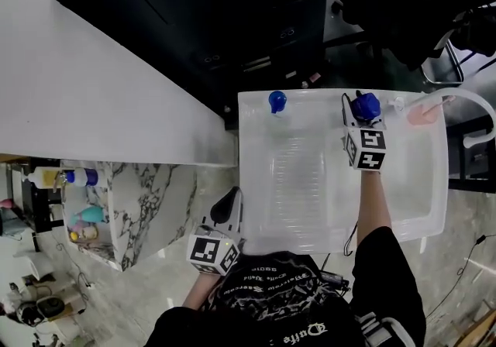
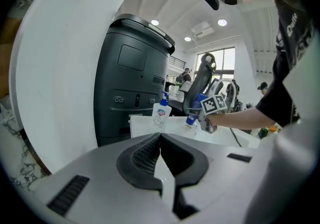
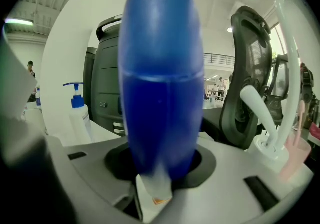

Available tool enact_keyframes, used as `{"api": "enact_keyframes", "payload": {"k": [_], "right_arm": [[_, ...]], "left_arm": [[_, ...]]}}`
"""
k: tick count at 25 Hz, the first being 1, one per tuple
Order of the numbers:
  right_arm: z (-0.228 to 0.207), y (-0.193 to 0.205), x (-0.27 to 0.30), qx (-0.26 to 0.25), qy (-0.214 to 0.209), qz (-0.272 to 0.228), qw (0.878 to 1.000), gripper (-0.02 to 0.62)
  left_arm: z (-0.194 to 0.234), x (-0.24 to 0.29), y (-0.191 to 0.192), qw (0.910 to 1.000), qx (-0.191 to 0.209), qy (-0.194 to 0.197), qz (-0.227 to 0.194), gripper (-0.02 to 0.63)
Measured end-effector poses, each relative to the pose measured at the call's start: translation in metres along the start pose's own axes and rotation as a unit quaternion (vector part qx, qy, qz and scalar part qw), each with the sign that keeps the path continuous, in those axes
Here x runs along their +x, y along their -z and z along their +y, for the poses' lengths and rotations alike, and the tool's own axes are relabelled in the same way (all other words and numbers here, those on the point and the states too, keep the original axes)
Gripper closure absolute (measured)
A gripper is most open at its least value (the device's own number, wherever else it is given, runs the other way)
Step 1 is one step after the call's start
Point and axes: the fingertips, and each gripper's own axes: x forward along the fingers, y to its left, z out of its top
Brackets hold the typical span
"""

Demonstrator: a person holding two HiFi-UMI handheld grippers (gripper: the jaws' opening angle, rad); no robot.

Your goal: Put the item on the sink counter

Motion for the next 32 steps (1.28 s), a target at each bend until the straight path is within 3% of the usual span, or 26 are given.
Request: {"api": "enact_keyframes", "payload": {"k": [6,21,26,32], "right_arm": [[-0.003,0.018,0.011,0.0,0.001,0.015,1.0,0.46],[-0.006,0.018,0.015,-0.01,-0.019,-0.002,1.0,0.451],[0.003,0.016,0.012,0.008,-0.05,-0.006,0.999,0.321],[0.003,-0.001,-0.007,0.015,-0.045,-0.032,0.998,0.278]], "left_arm": [[0.007,-0.004,0.002,0.9999,0.002,-0.013,0.006,0.6],[-0.001,0.007,-0.001,0.9999,0.01,-0.003,0.008,0.6],[-0.004,0.012,-0.001,0.9998,0.014,0.002,0.011,0.6],[-0.009,0.018,-0.002,0.9995,0.018,0.024,0.014,0.6]]}}
